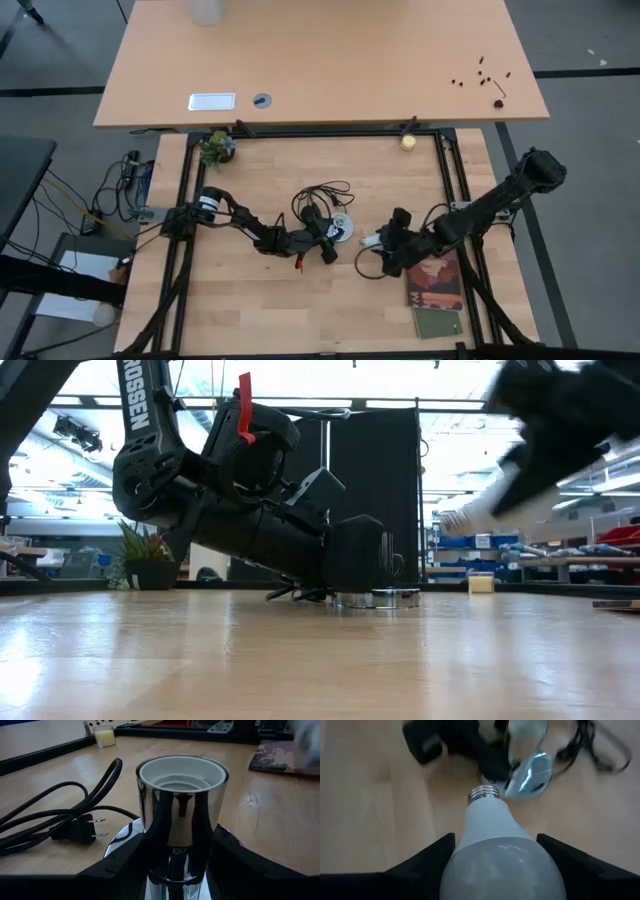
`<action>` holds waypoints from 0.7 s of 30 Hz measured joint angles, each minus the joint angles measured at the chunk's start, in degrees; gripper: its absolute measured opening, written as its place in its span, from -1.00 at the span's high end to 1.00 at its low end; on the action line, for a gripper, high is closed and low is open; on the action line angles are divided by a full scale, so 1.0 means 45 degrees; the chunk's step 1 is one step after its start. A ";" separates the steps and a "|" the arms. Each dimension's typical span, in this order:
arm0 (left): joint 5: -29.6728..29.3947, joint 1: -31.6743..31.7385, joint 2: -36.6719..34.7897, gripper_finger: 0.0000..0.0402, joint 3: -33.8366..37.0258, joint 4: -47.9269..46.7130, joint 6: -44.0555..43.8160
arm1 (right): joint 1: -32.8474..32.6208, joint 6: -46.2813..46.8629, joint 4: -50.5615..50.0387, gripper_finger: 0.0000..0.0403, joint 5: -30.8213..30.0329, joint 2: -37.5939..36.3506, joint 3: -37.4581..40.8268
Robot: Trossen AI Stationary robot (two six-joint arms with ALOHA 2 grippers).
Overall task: Screw lightbulb
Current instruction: Insert the white lightbulb into the silver lamp
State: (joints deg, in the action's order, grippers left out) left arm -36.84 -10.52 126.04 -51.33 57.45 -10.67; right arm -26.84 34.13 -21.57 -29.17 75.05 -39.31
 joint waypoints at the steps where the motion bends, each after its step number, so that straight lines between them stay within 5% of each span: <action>1: 0.0000 0.0000 0.0000 -0.09 0.0000 -0.0004 -0.0010 | 0.0337 -0.0442 -0.0636 -0.35 0.0273 0.0000 -0.0660; 8: -0.0010 0.0000 0.0000 -0.09 0.0000 -0.0019 -0.0005 | 0.3272 -0.3262 -0.3575 -0.36 0.3155 0.0312 -0.4169; 13: -0.0039 0.0000 0.0000 -0.09 0.0000 0.0019 -0.0006 | 0.4665 -0.4048 -0.5357 -0.36 0.4940 0.2134 -0.6501; 21: -0.0048 0.0000 0.0000 -0.09 0.0000 0.0044 0.0024 | 0.5094 -0.6166 -0.9038 -0.36 0.5547 0.5787 -1.0457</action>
State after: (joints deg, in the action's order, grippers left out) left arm -37.06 -10.52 126.04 -51.33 57.65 -10.57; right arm -3.91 6.39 -62.24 -4.21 101.09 -86.36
